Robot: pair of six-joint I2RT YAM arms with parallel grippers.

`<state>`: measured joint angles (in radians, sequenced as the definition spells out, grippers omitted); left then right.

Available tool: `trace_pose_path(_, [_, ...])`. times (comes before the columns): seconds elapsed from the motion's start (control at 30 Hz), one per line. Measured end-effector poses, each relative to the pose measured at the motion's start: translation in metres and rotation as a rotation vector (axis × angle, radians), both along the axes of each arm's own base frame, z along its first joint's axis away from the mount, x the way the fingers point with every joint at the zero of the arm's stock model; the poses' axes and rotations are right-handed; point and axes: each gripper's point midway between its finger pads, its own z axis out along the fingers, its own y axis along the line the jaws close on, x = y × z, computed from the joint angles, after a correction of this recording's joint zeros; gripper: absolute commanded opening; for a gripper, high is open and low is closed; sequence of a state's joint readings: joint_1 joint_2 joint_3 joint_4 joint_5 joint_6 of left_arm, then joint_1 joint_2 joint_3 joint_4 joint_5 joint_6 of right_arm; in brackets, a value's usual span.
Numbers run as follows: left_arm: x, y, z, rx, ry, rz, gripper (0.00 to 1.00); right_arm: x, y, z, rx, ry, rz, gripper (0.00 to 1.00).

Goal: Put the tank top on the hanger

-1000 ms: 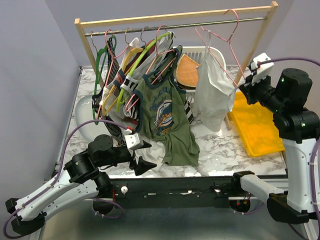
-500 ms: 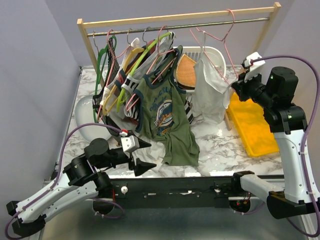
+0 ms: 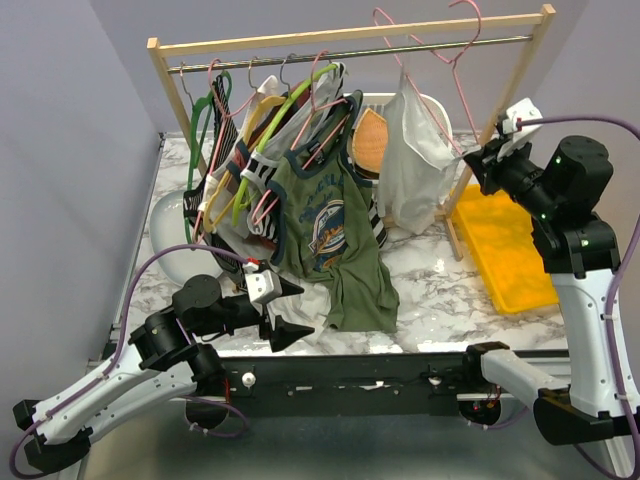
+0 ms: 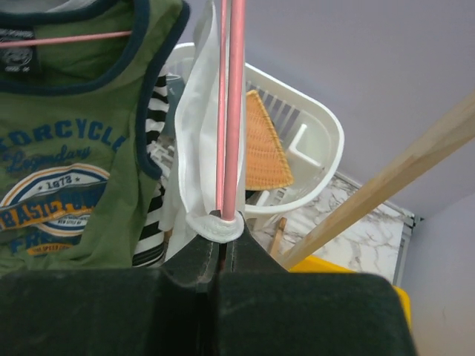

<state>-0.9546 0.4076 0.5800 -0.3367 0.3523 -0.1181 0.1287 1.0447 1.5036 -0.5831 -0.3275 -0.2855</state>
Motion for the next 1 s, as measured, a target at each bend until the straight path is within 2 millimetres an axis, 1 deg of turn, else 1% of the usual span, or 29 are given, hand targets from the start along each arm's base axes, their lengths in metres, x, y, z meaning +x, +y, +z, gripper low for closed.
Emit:
trace_pose_path(0.03, [0.000,0.000,0.000,0.000,0.000,0.000,0.99,-0.002,0.001,-0.003,-0.004,-0.004,0.012,0.00])
trace_pose_path(0.1, [0.000,0.000,0.000,-0.001,-0.001,0.000,0.99,-0.013,0.005,-0.015,-0.022,-0.001,0.050,0.00])
trace_pose_path(0.2, [0.000,0.000,0.000,-0.001,-0.001,-0.001,0.99,-0.022,0.007,-0.025,-0.040,-0.006,0.078,0.01])
trace_pose_path(0.3, [0.000,0.000,0.000,0.000,0.001,-0.002,0.99,-0.022,0.008,-0.031,-0.050,-0.010,0.087,0.00])
trace_pose_path(0.47, [0.000,-0.001,-0.001,0.001,0.002,-0.003,0.99,-0.005,0.010,-0.041,-0.051,0.018,0.085,0.00])
trace_pose_path(0.67, [0.000,0.000,0.001,-0.003,0.000,-0.002,0.99,0.020,0.010,-0.061,-0.051,0.084,0.064,0.01])
trace_pose_path(0.77, [0.000,-0.001,0.001,-0.005,0.000,-0.003,0.99,0.028,0.009,-0.068,-0.050,0.104,0.047,0.01])
trace_pose_path(1.0, [0.000,-0.001,0.001,-0.005,0.000,-0.004,0.99,0.039,0.007,-0.074,-0.032,0.123,0.021,0.00])
